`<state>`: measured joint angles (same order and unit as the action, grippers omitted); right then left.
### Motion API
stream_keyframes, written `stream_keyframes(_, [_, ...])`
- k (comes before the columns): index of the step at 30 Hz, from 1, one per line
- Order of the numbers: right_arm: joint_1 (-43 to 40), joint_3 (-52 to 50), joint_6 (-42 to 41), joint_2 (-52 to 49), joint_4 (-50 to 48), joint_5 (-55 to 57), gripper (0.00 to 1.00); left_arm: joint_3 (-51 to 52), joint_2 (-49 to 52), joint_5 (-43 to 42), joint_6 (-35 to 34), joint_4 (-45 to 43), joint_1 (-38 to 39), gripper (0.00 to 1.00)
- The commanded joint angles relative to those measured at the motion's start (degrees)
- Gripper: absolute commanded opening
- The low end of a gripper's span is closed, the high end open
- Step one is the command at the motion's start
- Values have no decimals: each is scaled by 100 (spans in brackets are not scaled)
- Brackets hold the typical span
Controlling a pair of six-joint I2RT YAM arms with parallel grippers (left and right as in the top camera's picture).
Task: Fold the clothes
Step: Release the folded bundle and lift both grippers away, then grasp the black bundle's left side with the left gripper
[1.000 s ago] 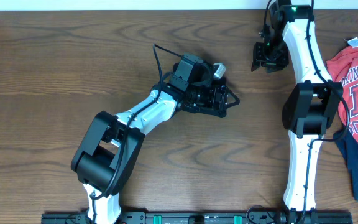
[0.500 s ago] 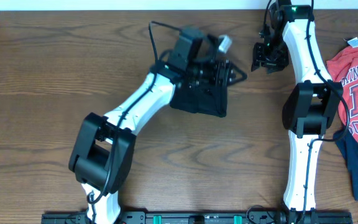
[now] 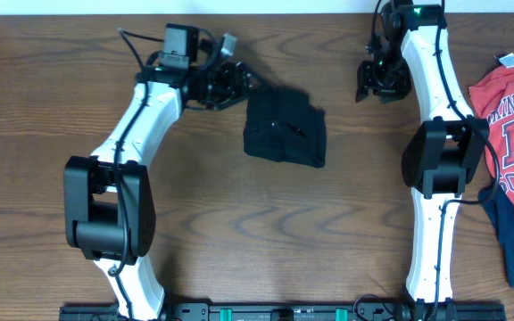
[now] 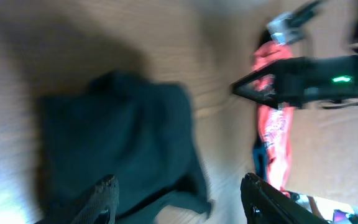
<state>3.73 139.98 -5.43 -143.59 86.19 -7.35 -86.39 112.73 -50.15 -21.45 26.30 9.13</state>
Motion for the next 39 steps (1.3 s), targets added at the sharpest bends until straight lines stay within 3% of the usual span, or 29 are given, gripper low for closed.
stream_keyframes(1, [236, 291, 240, 688, 76, -319, 62, -9, -9, 494, 610, 350, 87, 65])
stream_keyframes(7, [826, 291, 337, 1088, 352, -455, 53, -9, 79, 929, 791, 826, 107, 65])
stream_keyframes(14, [1403, 291, 269, 1095, 339, -295, 55, -9, 494, 944, 968, 1255, 109, 65])
stream_keyframes(25, [1554, 289, 273, 1095, 334, -404, 54, -9, 1202, 413, 1226, 1185, 157, 66])
stream_keyframes(28, [1552, 289, 275, 1095, 315, -404, 54, -9, 1202, 393, 1224, 1156, 234, 80])
stream_keyframes(32, [1552, 289, 273, 1095, 319, -402, 54, -9, 1200, -177, 1224, 892, 297, 90])
stream_keyframes(39, [1547, 289, 273, 1095, 341, -402, 53, -9, 1200, -531, 1152, 570, 295, 91])
